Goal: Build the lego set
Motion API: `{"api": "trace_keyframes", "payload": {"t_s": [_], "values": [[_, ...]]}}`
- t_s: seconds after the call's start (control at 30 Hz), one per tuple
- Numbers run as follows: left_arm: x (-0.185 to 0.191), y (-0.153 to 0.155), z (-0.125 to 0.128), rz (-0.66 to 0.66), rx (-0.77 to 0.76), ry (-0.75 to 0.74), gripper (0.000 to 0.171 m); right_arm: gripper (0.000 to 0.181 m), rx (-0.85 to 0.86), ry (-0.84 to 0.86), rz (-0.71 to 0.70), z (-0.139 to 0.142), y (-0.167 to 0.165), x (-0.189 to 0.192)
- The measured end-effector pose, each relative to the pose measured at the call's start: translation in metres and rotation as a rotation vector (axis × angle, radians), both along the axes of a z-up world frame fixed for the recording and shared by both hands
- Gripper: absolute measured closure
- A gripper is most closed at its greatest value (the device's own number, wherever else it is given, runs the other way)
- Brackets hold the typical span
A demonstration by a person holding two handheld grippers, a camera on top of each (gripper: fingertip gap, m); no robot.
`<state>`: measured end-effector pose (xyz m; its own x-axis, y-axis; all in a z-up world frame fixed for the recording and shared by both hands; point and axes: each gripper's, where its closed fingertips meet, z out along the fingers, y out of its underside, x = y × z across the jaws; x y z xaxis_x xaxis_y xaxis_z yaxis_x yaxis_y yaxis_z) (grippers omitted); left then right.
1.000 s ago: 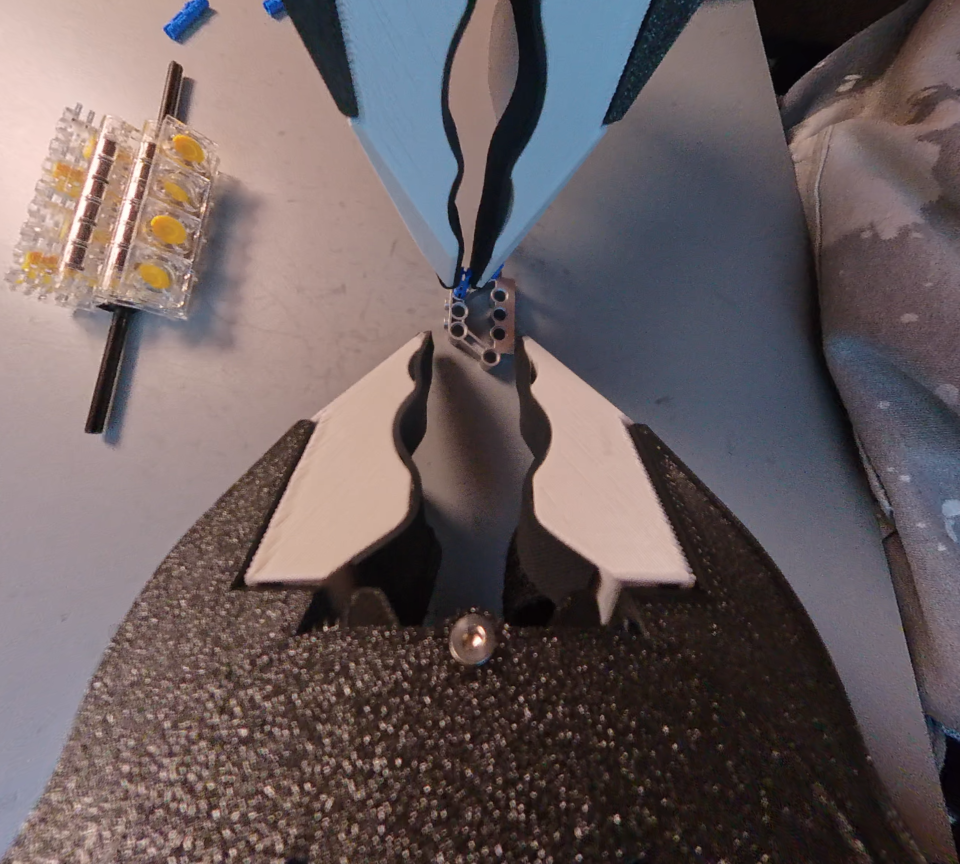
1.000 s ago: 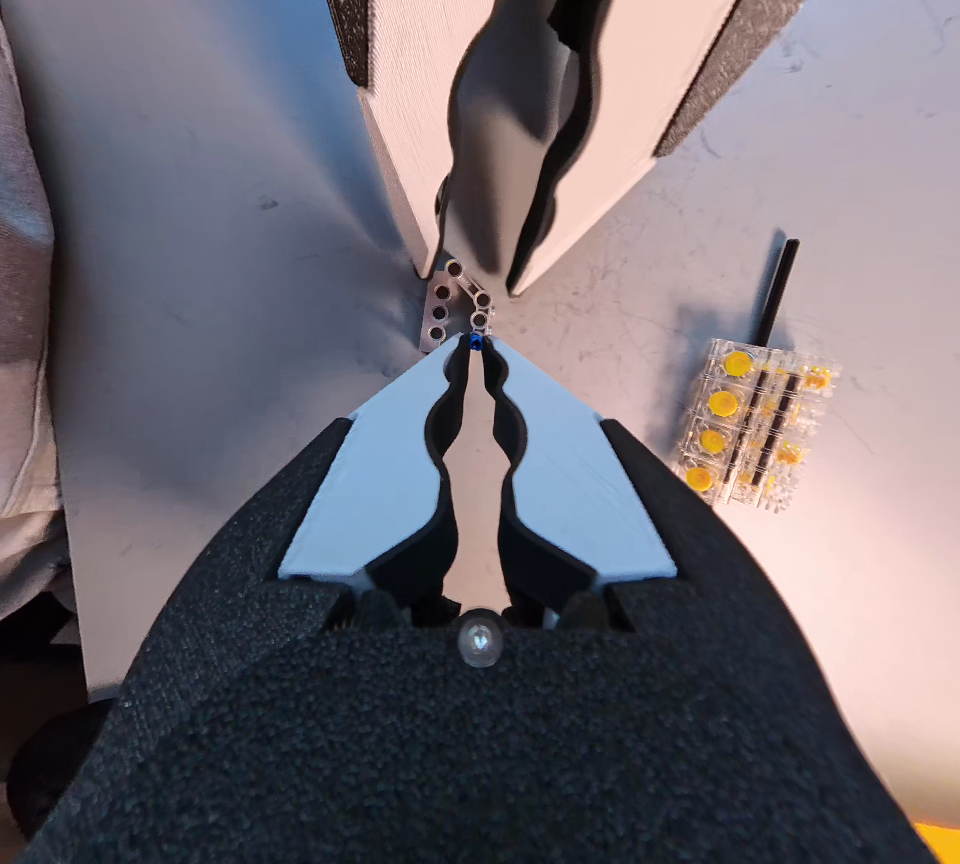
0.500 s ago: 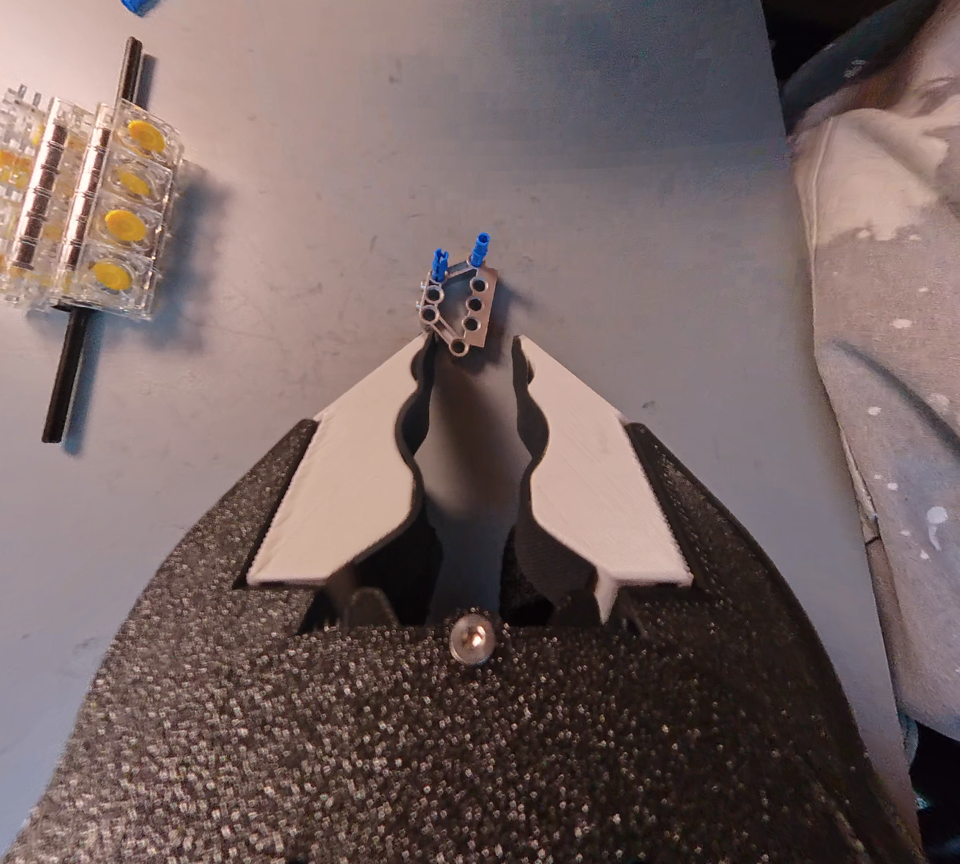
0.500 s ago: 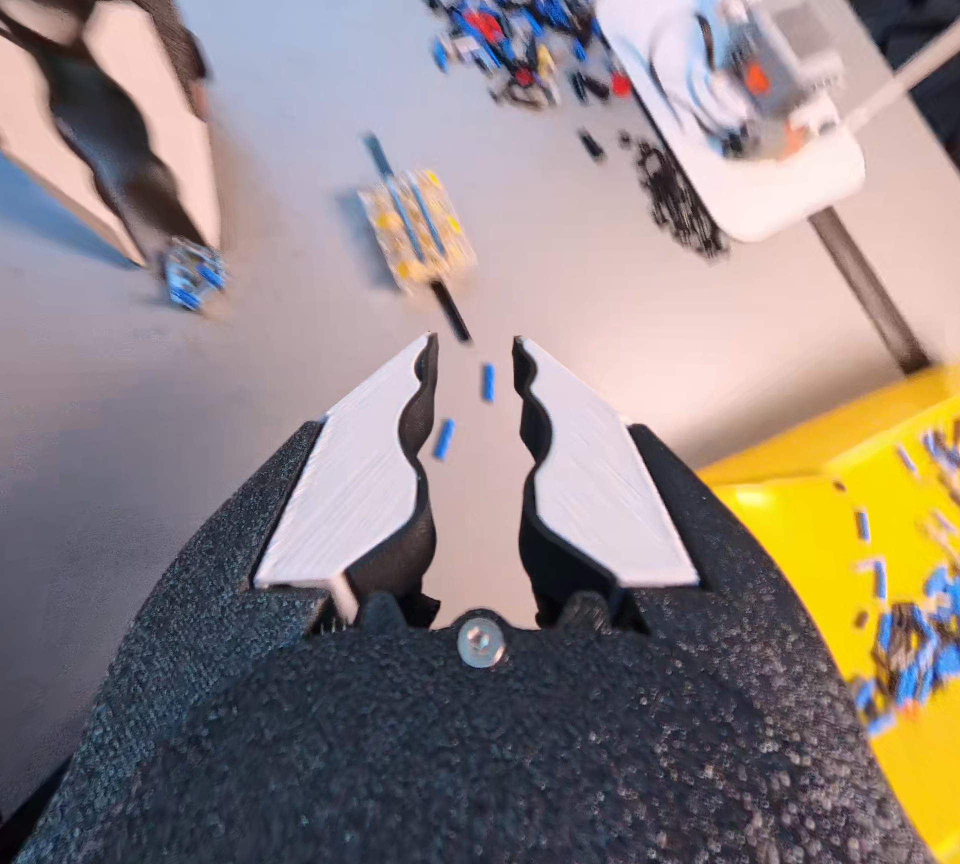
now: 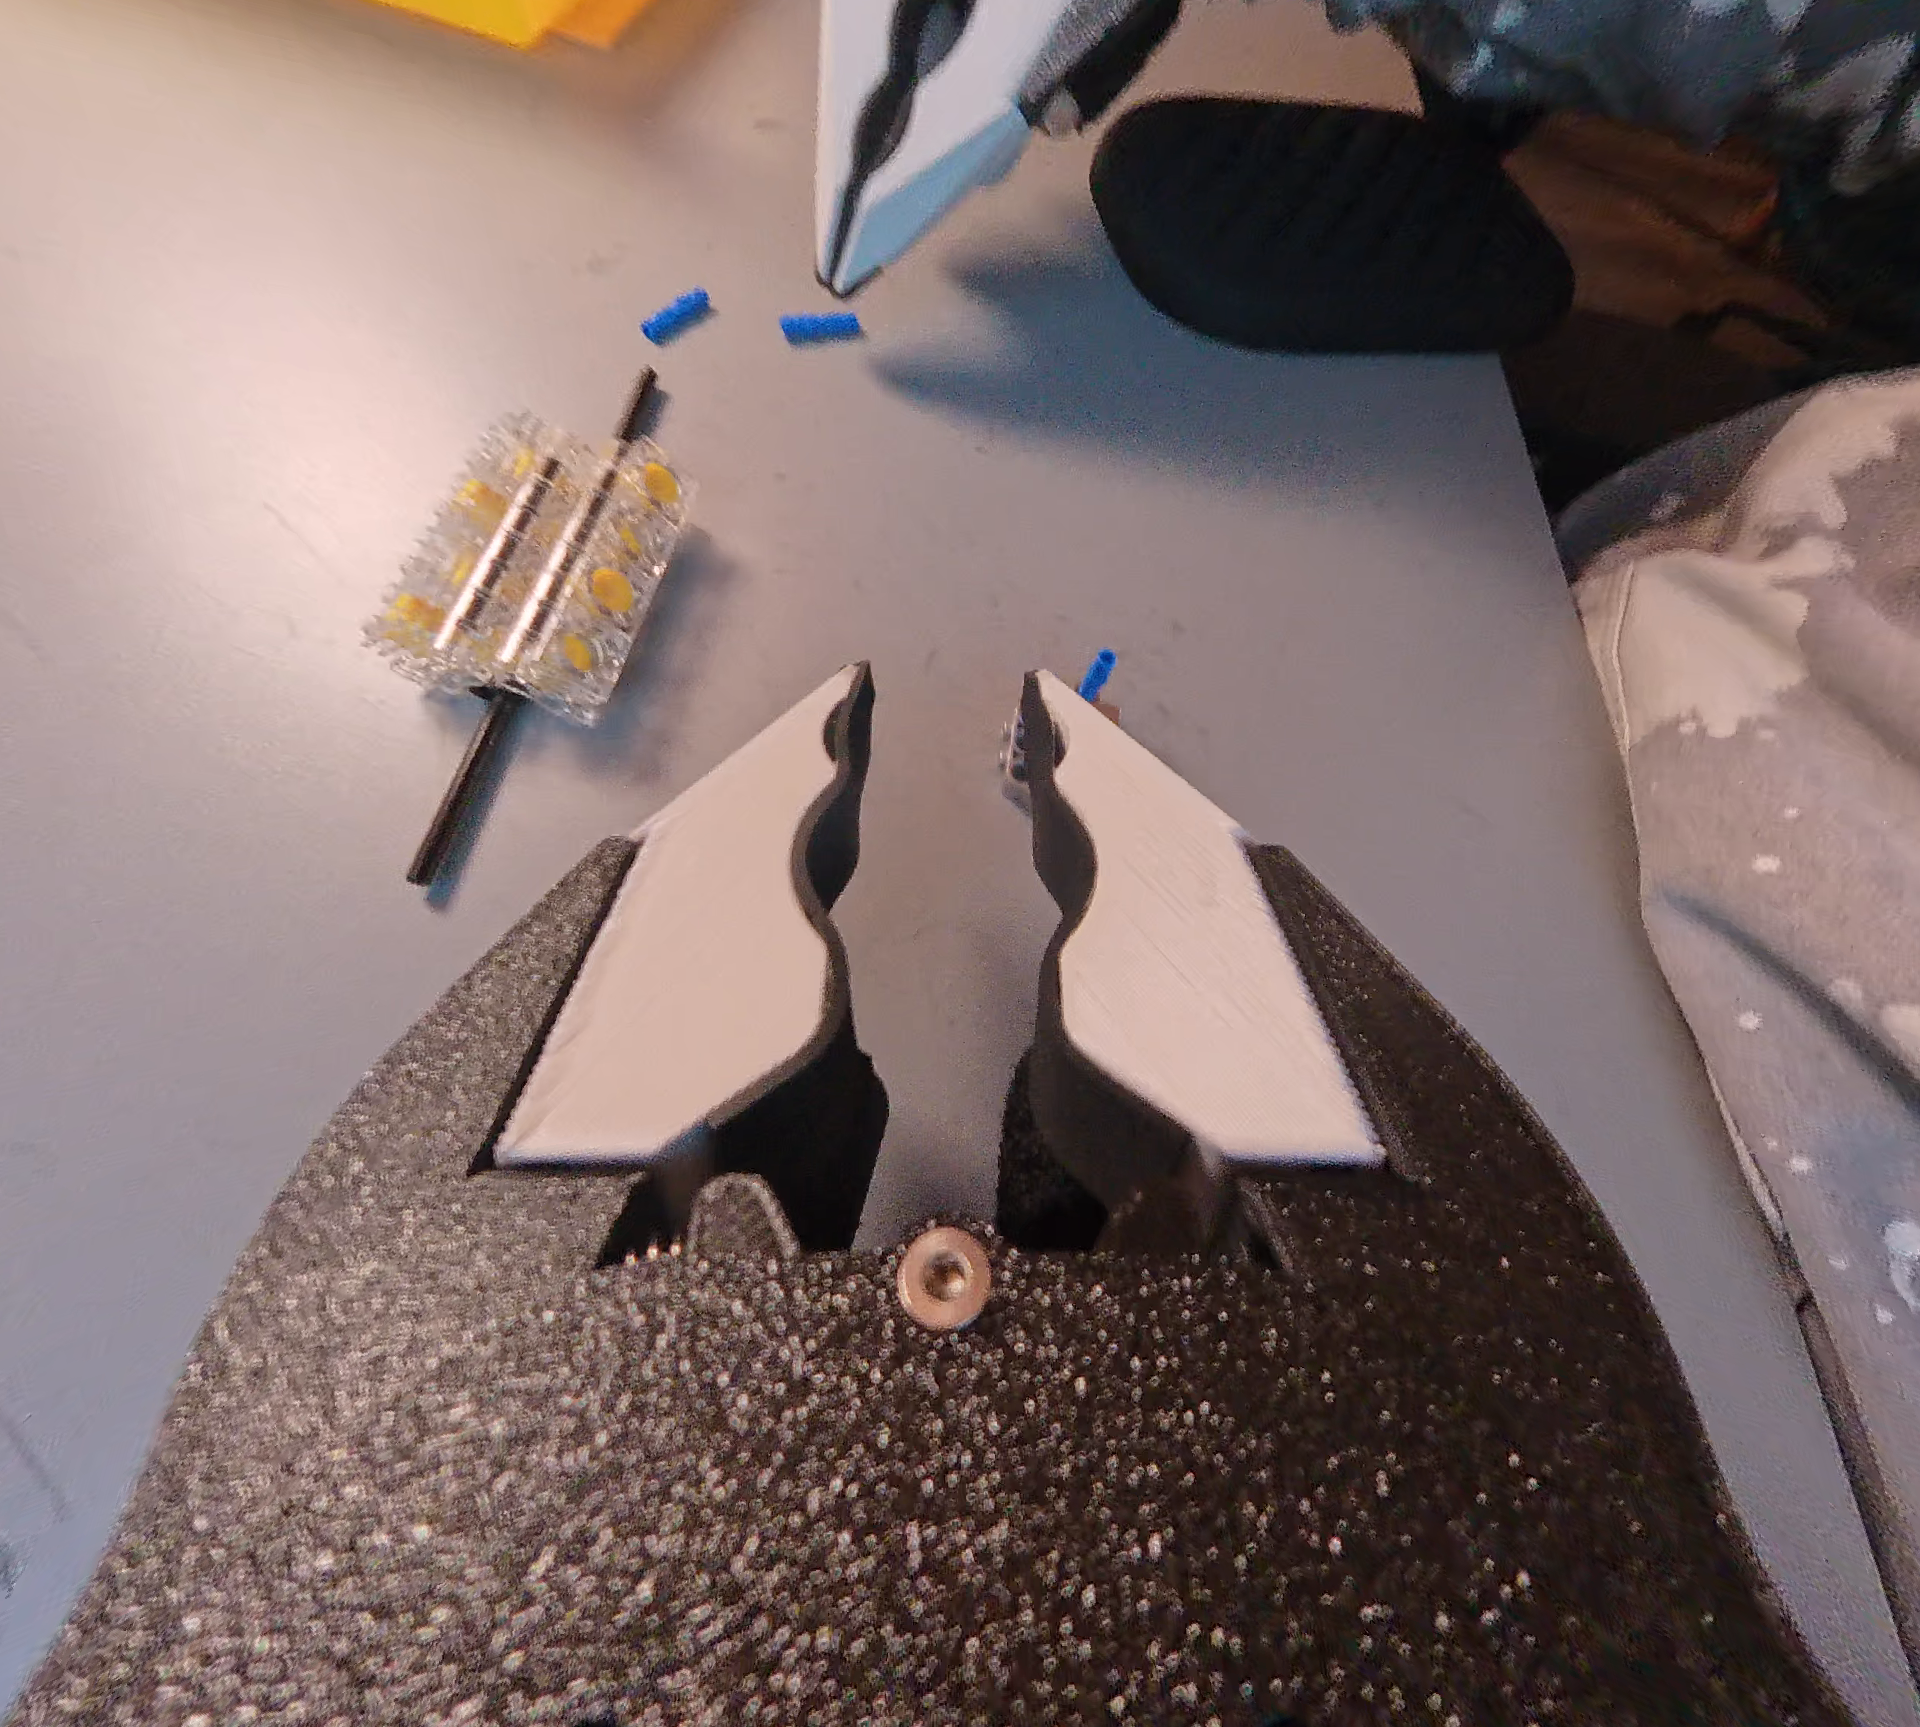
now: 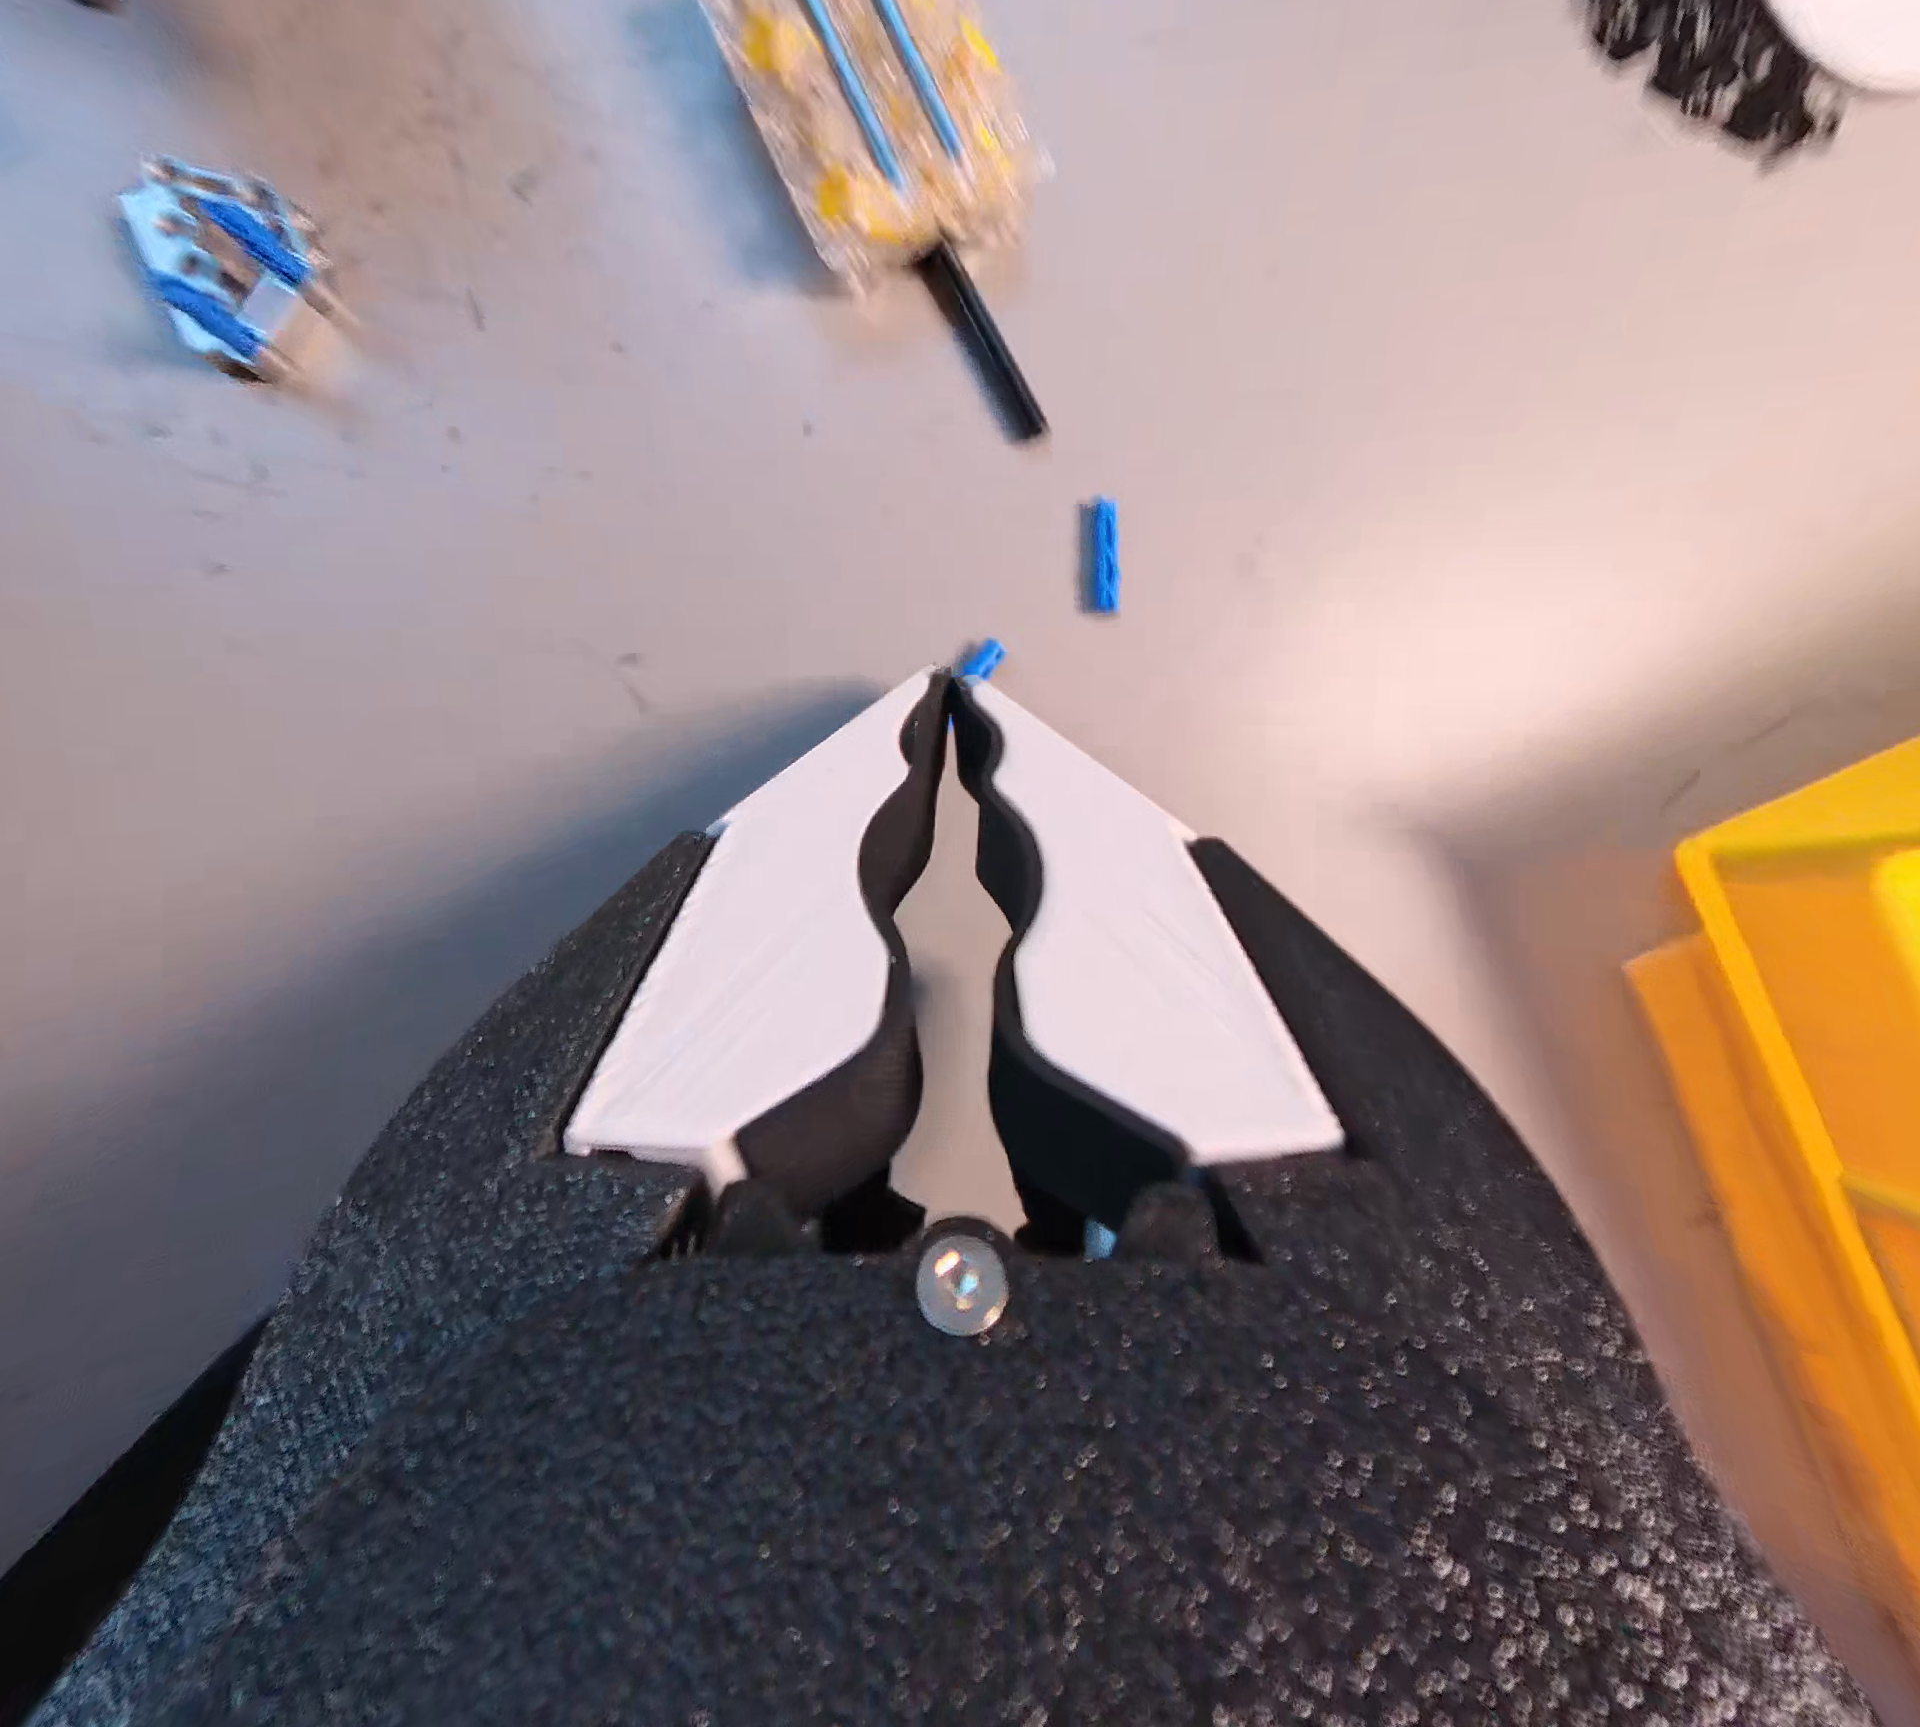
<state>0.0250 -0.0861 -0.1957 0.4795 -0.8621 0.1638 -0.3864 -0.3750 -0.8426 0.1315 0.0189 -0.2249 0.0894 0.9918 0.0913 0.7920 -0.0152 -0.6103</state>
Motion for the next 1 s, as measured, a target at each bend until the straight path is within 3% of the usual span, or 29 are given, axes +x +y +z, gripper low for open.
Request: {"api": "trace_keyframes", "payload": {"t_s": [0.13,0.17,0.27,0.4,0.53,0.6,0.7,0.77,1.0], "values": [[0.008,0.008,0.023,0.05,0.007,-0.166,0.145,0.181,-0.012,0.285,0.117,0.046,-0.037,-0.044],[0.009,0.008,0.025,0.052,0.001,-0.187,0.146,0.181,0.004,0.293,0.109,0.05,-0.039,-0.05],[0.005,0.013,0.019,0.079,-0.002,-0.158,0.147,0.181,0.135,0.183,0.021,0.039,-0.018,-0.049],[-0.003,0.019,0.018,0.122,0.019,-0.133,0.147,0.16,0.032,0.062,-0.085,0.017,-0.008,-0.029],[-0.007,0.025,0.019,0.154,0.034,-0.131,0.147,0.166,0.025,-0.059,-0.145,-0.008,-0.005,-0.007],[-0.007,0.025,0.018,0.157,0.032,-0.135,0.147,0.179,-0.031,-0.029,-0.149,-0.011,-0.01,-0.01],[-0.005,0.025,0.018,0.151,0.029,-0.15,0.147,0.179,0.041,-0.036,-0.121,-0.01,-0.006,-0.012],[-0.002,0.024,0.021,0.144,0.026,-0.178,0.148,0.179,0.017,0.093,-0.054,0.006,-0.021,-0.032],[0.005,0.014,0.053,0.084,0.044,-0.366,0.15,0.179,-0.133,0.769,0.098,0.112,-0.084,-0.099]]}}
